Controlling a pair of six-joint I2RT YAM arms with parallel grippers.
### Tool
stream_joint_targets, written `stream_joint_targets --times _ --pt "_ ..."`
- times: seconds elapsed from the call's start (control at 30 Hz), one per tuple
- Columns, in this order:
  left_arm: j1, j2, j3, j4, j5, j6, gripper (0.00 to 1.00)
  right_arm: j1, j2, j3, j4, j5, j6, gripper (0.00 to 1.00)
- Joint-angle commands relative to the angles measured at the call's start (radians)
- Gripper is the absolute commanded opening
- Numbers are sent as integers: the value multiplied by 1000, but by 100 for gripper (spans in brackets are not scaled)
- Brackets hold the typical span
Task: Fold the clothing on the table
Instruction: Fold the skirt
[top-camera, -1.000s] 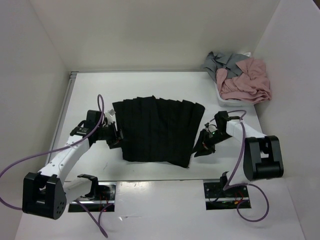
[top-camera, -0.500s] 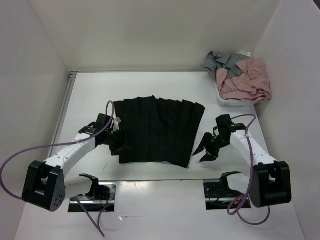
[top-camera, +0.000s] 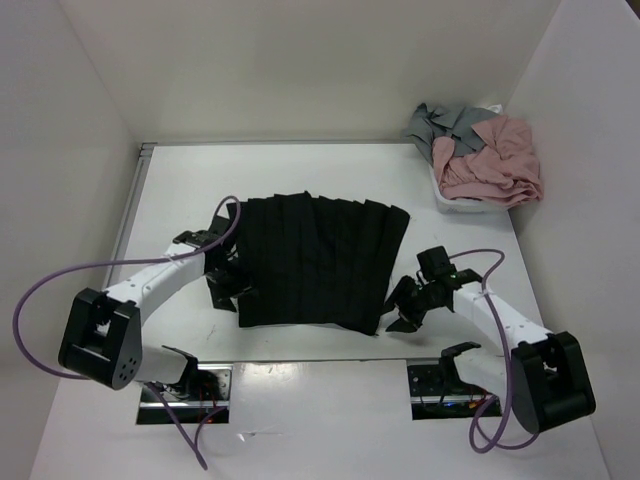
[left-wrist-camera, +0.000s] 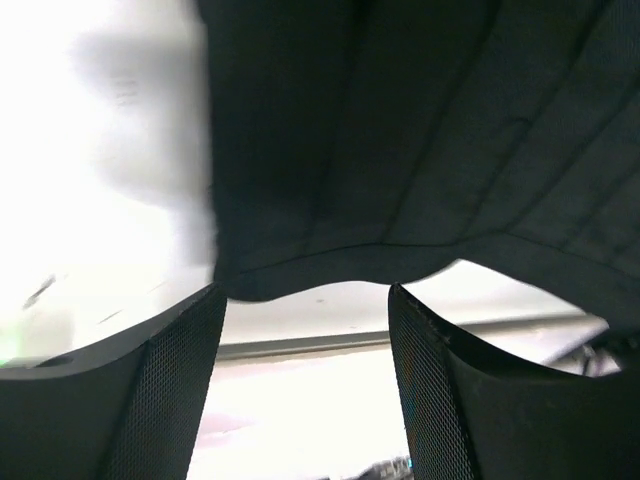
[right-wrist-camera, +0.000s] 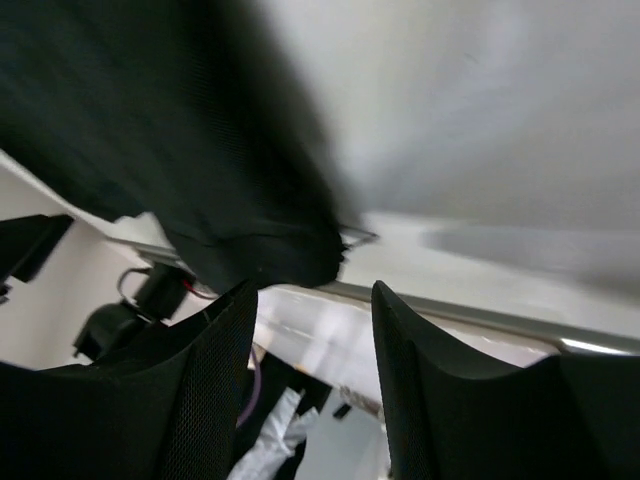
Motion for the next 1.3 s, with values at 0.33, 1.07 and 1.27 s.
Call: stream_joint_targets --times 0.33,1.07,1.27 --pt "-59 159 97 -216 -221 -92 79 11 -219 -6 168 11 87 56" --pt "-193 115 72 -92 -307 -217 66 11 -337 -50 196 26 62 56" --pt "-193 -4 51 -116 -325 -255 66 11 -284 -41 215 26 44 56"
